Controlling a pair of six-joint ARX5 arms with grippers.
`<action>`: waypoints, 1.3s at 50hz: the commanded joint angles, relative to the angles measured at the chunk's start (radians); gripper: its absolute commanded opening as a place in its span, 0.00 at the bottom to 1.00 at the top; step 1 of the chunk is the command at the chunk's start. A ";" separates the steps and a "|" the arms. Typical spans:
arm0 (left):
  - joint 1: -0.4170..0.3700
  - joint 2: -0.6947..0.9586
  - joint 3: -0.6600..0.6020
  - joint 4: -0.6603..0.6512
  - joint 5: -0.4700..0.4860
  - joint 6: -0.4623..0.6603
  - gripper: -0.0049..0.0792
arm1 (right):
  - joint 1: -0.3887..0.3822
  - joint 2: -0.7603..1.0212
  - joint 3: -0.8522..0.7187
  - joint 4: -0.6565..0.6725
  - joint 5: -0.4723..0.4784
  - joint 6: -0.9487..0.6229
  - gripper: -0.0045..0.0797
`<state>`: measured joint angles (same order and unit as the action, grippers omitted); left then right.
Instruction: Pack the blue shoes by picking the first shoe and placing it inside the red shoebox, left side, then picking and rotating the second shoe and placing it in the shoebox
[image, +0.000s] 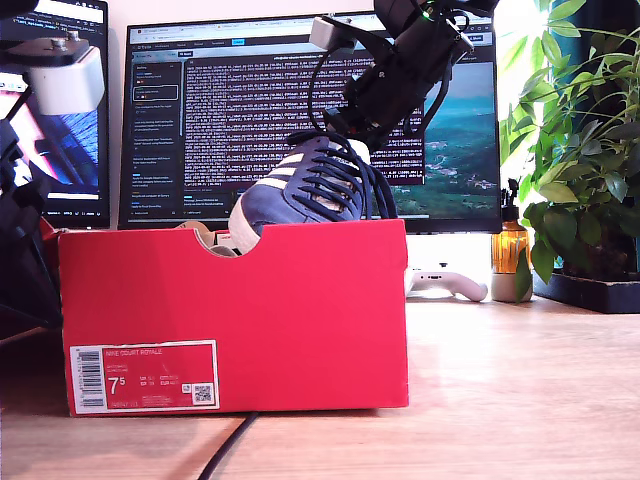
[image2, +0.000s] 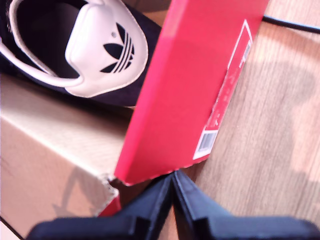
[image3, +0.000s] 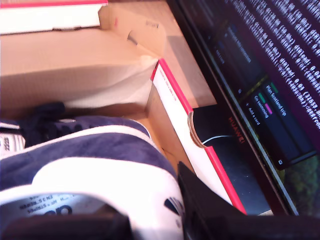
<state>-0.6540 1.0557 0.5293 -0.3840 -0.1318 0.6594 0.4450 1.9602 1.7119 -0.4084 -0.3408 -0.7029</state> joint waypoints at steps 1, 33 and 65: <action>-0.003 0.005 0.010 0.011 0.010 -0.007 0.04 | 0.007 0.001 0.020 -0.009 0.007 -0.024 0.04; -0.003 0.005 0.010 0.011 0.013 -0.008 0.04 | 0.079 0.091 0.020 -0.091 0.244 -0.136 0.04; -0.003 0.005 0.010 0.011 0.027 -0.008 0.04 | 0.162 0.116 0.020 -0.082 0.432 -0.082 0.41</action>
<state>-0.6540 1.0557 0.5293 -0.3847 -0.1150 0.6594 0.5877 2.0453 1.7187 -0.4950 0.0952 -0.7918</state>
